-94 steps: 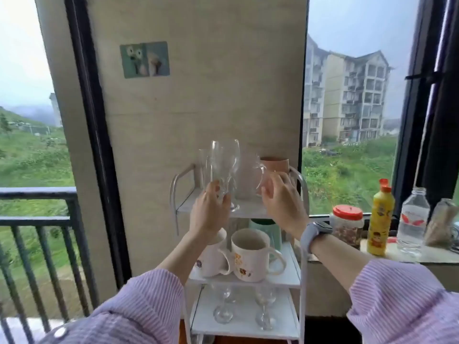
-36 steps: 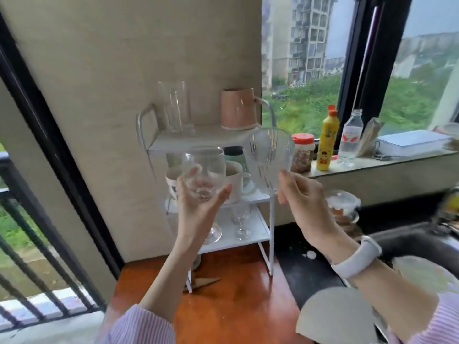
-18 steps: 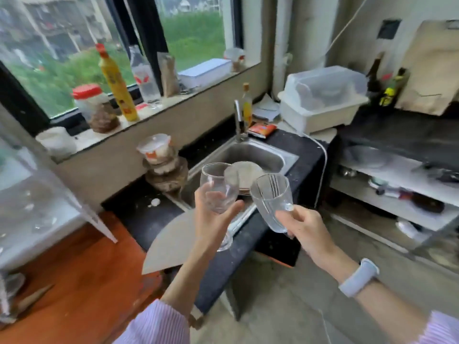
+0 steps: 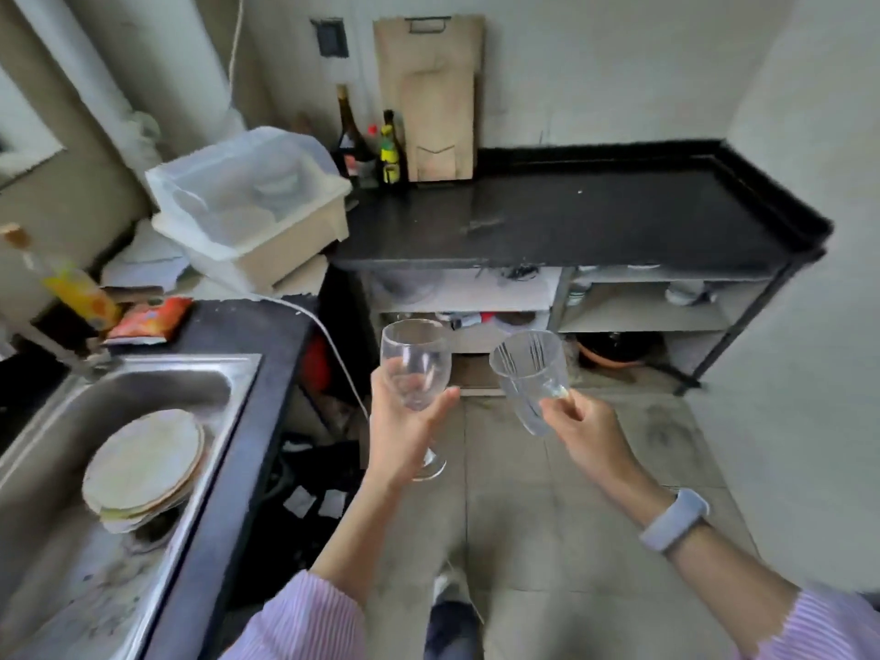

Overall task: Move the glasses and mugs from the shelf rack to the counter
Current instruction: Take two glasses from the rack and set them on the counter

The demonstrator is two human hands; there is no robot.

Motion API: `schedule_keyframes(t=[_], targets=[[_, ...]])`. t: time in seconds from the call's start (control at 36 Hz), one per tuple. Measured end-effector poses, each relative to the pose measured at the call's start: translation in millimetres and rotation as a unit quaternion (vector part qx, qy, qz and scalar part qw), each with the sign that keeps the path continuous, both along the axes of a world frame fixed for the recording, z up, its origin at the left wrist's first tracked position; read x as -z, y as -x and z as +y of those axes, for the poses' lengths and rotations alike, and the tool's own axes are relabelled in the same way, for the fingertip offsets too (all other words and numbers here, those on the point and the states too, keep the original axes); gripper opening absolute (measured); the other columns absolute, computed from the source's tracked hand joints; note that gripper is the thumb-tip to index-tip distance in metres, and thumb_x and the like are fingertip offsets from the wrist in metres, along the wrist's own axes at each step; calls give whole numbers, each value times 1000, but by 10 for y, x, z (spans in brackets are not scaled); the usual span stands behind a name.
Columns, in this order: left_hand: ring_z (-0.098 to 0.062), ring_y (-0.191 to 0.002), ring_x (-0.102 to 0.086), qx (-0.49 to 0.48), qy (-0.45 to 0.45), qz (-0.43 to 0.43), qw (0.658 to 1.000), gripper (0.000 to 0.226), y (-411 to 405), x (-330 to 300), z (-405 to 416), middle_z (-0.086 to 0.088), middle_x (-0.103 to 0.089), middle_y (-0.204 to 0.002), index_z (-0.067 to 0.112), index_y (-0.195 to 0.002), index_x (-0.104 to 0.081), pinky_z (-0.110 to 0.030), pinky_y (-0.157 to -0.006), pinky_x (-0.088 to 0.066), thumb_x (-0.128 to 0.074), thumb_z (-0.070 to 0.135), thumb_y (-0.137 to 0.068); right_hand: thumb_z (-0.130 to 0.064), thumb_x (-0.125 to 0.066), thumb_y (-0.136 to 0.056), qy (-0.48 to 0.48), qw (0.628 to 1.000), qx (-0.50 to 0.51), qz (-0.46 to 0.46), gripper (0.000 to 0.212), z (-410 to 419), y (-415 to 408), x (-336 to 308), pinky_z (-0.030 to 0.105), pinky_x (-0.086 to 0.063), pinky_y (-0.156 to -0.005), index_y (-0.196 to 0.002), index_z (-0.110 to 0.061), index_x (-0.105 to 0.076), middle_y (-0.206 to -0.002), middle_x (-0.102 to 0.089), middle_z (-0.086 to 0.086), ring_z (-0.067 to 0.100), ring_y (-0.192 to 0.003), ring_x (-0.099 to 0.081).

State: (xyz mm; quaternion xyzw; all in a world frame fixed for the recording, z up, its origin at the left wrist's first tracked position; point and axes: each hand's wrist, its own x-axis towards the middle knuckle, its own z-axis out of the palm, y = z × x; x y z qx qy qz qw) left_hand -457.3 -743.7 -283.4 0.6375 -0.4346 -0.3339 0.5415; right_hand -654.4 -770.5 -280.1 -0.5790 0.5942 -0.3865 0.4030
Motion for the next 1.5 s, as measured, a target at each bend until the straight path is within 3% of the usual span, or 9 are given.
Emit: schedule_keyframes(t=[0.11, 0.31, 0.56, 0.81, 0.92, 1.11, 1.22, 1.36, 1.5], targets=[[-19, -99, -60, 31, -5, 17, 999, 63, 111, 95, -800, -2, -58, -109, 21, -115, -44, -39, -90, -50, -81, 30, -65, -10, -57, -87, -2, 999, 33, -11, 48, -591, 125, 70, 13, -21, -36, -47, -23, -33, -40, -31, -12, 2, -34, -29], [-15, -95, -62, 93, 2, 16, 995, 54, 31, 35, -2460, 7, -59, -103, 43, -98, -41, -37, -81, -53, -80, 42, -61, -13, -54, -88, 13, 998, 53, 15, 41, -2070, 34, -72, 19, -22, -44, -52, -16, -33, -52, -33, 4, 8, -47, -29], [-13, -95, -60, 118, -6, -13, 993, 59, 35, -26, -4295, 14, -54, -101, 31, -111, -41, -47, -86, -54, -80, 33, -67, -22, -52, -89, -3, 997, 83, -6, 35, -3574, 53, -187, 18, -23, -43, -59, -14, -34, -61, -36, 9, 12, -54, -32], [-12, -95, -59, 106, -23, -26, 994, 67, 210, 206, -5851, 14, -51, -102, 23, -118, -37, -43, -84, -56, -80, 30, -67, -24, -51, -89, -40, 994, 98, -24, 37, -5032, 296, 43, 27, -26, -52, -57, -15, -34, -55, -33, 0, 11, -53, -31], [-8, -94, -58, 92, -41, -26, 995, 67, 338, 380, -6596, 13, -54, -102, 22, -117, -37, -30, -80, -49, -80, 30, -67, -22, -51, -88, -56, 993, 96, -43, 38, -5879, 420, 220, 30, -29, -57, -54, -16, -36, -52, -35, -4, 11, -56, -33], [-6, -92, -57, 67, -85, -17, 994, 64, 589, 625, -7943, 18, -53, -97, 22, -115, -39, -20, -72, -42, -80, 28, -67, -26, -50, -91, -100, 992, 70, -31, 34, -7399, 592, 596, 20, -34, -51, -68, -1, -52, -60, -47, 7, 10, -56, -42], [-5, -91, -57, 68, -92, -27, 993, 68, 695, 771, -8616, 20, -54, -97, 24, -120, -38, -19, -74, -42, -80, 27, -67, -26, -51, -91, -99, 993, 56, -8, 34, -8123, 634, 787, 11, -34, -46, -60, -11, -51, -56, -48, 2, 9, -52, -44], [-8, -94, -57, 49, -103, -37, 993, 71, 812, 1006, -9282, 15, -56, -103, 28, -121, -39, -24, -79, -42, -82, 30, -64, -24, -51, -91, -97, 994, 40, -22, 40, -8833, 653, 1028, 11, -29, -43, -75, 12, -50, -62, -44, 14, 13, -54, -38], [-15, -100, -58, 24, -117, -40, 992, 77, 894, 1292, -9777, 7, -57, -111, 23, -125, -39, -29, -85, -47, -84, 32, -62, -23, -51, -91, -78, 996, 34, -31, 41, -9375, 619, 1284, 23, -30, -53, -76, 15, -49, -66, -46, 13, 20, -61, -39]])
